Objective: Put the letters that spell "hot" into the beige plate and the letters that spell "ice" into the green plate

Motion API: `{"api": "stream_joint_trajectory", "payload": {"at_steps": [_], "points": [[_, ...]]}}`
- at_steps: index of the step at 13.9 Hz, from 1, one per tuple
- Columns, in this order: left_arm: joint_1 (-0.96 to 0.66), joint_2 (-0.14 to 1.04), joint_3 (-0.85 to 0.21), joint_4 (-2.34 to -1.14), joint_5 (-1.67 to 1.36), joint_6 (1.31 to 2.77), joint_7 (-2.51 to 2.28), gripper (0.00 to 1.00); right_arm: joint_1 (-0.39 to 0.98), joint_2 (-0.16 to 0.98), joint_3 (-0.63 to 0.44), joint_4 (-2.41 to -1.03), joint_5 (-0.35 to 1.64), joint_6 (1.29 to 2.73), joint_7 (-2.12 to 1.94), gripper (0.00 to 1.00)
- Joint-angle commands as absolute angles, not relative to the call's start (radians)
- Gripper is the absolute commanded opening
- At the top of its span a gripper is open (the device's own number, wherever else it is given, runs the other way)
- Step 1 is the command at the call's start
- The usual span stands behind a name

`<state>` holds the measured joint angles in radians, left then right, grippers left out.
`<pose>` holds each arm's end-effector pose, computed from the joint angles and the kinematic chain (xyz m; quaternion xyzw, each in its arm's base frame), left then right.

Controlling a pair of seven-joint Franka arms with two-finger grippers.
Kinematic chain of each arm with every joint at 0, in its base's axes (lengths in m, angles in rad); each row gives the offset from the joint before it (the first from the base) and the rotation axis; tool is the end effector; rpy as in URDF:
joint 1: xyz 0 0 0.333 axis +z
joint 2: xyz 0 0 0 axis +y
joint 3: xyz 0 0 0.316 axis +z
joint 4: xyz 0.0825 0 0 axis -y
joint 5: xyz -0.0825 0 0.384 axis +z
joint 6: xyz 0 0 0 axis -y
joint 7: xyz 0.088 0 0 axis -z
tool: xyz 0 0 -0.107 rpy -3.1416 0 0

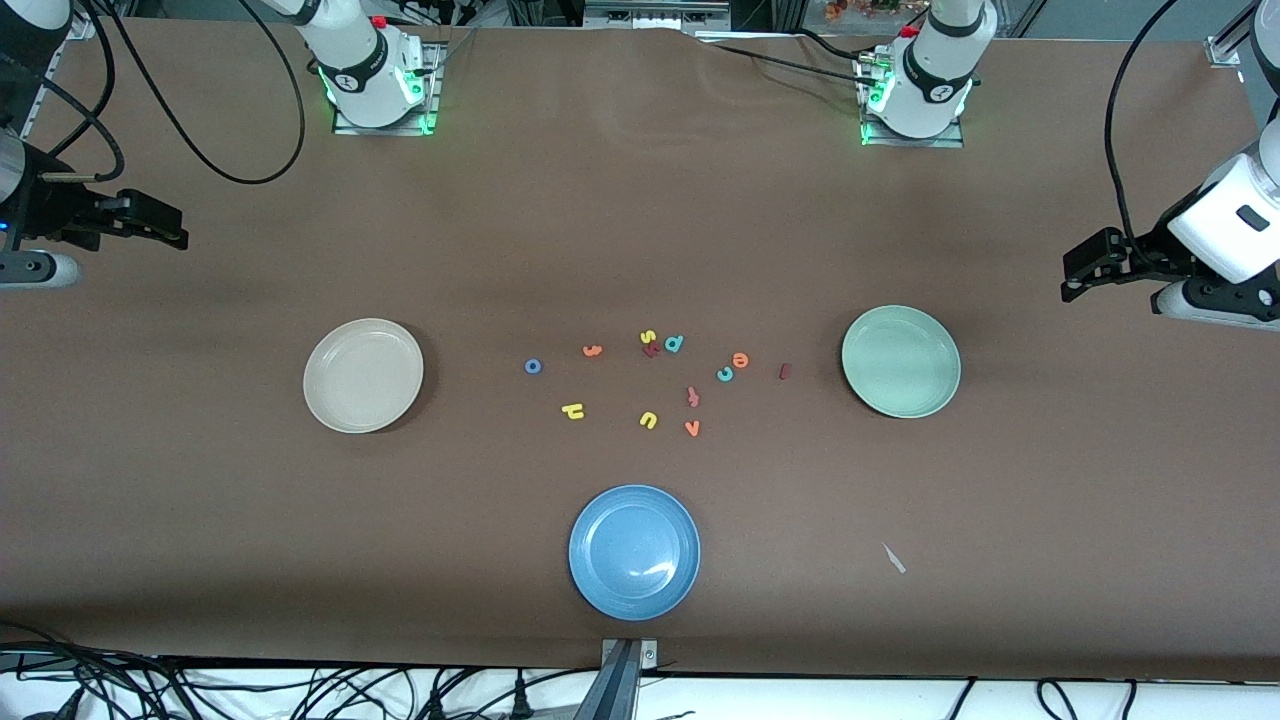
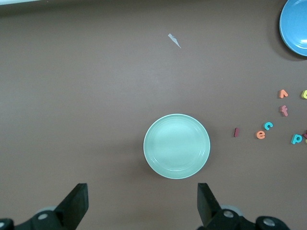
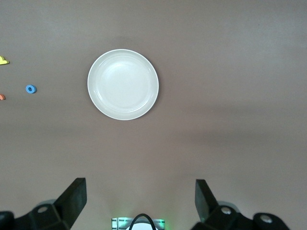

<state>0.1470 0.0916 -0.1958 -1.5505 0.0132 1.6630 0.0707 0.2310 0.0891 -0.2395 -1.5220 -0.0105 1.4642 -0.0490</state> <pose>0.5893 -0.0224 0.5909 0.9981 -0.0597 0.0113 0.0022 0.5681 -0.0001 0.5901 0.9971 0.0197 -0.0725 0.0137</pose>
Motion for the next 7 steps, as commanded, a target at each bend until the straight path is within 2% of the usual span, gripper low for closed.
{"api": "stream_joint_trajectory", "payload": {"at_steps": [1,4,7], "points": [[0.155,0.091,-0.198,-1.529,-0.011,1.632,0.092,1.00,0.229,0.091,-0.241,-1.514,-0.015,1.462,-0.043,1.00],[0.152,0.090,-0.206,-1.502,-0.011,1.571,0.094,1.00,0.229,0.091,-0.241,-1.514,-0.015,1.463,-0.043,1.00],[0.150,0.091,-0.206,-1.499,-0.009,1.571,0.095,1.00,0.229,0.091,-0.245,-1.514,-0.014,1.462,-0.043,1.00]]}}
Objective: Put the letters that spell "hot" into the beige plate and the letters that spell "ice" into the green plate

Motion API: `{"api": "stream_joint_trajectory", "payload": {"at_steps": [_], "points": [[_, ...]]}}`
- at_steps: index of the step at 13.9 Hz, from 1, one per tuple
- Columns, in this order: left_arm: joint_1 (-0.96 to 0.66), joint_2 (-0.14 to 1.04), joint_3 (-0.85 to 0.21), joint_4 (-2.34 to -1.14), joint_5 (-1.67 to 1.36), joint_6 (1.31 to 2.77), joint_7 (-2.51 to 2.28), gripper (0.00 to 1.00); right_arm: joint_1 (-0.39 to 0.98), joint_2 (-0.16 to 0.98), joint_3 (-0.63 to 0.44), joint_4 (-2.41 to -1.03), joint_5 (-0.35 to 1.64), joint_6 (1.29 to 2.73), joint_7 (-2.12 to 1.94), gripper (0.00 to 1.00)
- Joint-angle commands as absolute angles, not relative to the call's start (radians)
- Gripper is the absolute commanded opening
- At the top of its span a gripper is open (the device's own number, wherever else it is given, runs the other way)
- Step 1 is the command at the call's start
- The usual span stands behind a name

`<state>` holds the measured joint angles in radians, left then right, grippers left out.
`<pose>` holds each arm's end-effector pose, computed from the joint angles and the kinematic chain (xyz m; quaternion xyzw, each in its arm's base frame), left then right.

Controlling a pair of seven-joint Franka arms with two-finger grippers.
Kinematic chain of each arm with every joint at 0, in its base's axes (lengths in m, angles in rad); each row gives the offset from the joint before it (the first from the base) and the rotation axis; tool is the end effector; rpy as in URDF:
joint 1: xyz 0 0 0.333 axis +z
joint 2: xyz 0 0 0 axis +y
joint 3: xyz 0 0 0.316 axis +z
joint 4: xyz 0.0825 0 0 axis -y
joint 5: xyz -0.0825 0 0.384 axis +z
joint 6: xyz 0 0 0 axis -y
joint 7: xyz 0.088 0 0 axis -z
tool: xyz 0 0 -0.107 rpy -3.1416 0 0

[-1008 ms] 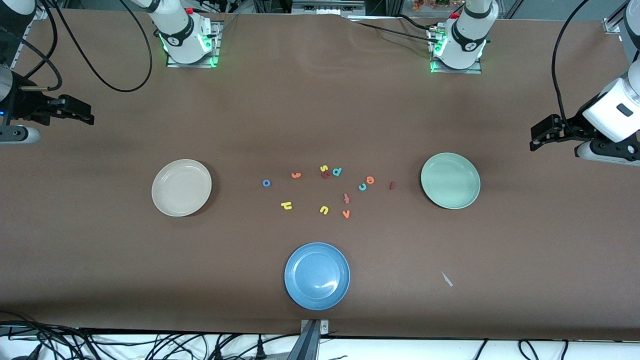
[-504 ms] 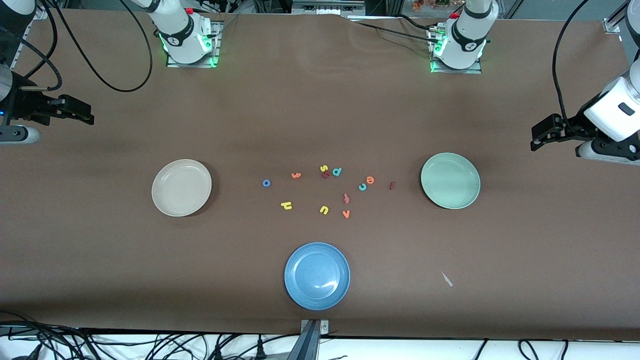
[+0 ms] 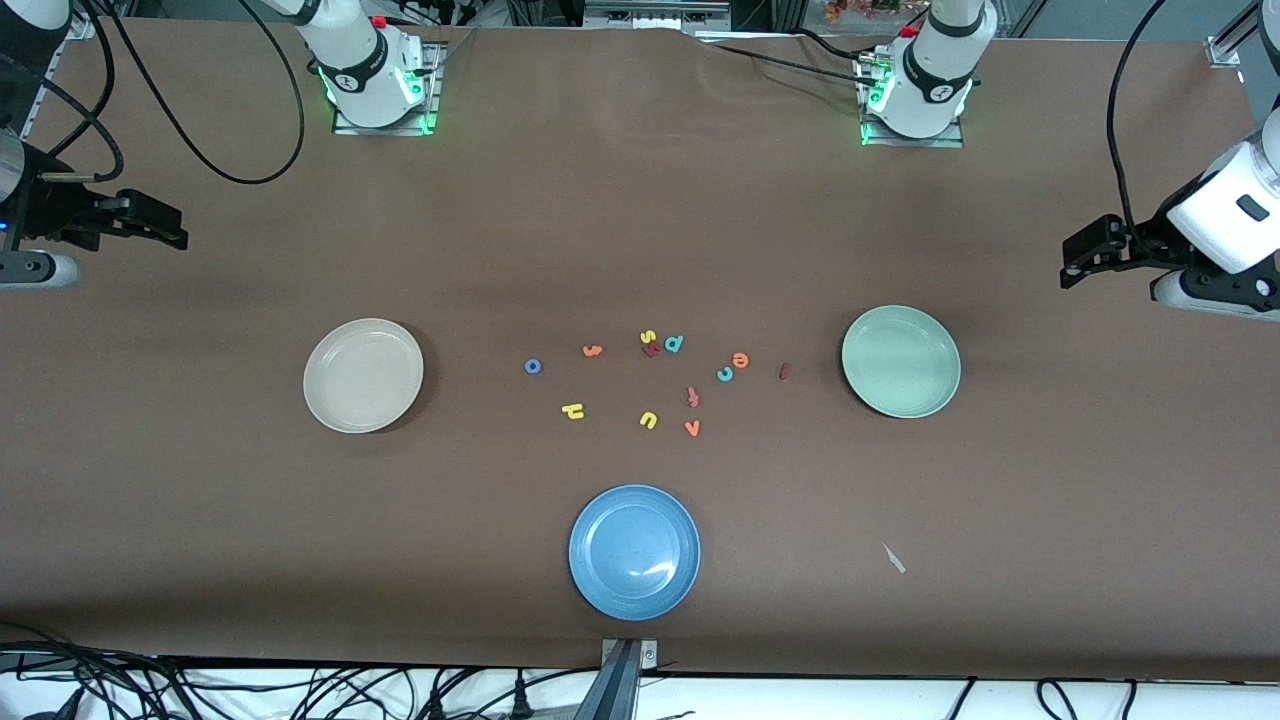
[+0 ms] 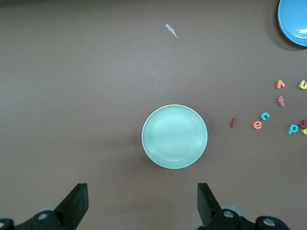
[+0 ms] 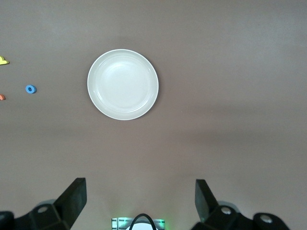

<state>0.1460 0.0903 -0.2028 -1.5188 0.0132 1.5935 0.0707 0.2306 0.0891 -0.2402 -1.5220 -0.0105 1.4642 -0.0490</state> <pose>0.5828 -0.0264 0.6007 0.9980 -0.0636 -0.0069 0.0025 0.5681 -0.0007 0.5901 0.9971 0.0192 -0.0725 0.0137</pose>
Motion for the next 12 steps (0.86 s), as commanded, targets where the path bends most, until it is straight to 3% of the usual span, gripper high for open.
{"api": "stream_joint_trajectory", "payload": {"at_steps": [1,12], "points": [[0.150,0.091,-0.206,-1.499,-0.009,1.571,0.097,1.00,0.229,0.091,-0.245,-1.514,-0.014,1.462,-0.043,1.00],[0.137,0.091,-0.204,-1.499,-0.009,1.571,0.095,1.00,0.230,0.091,-0.258,-1.514,-0.008,1.462,-0.044,1.00]]}}
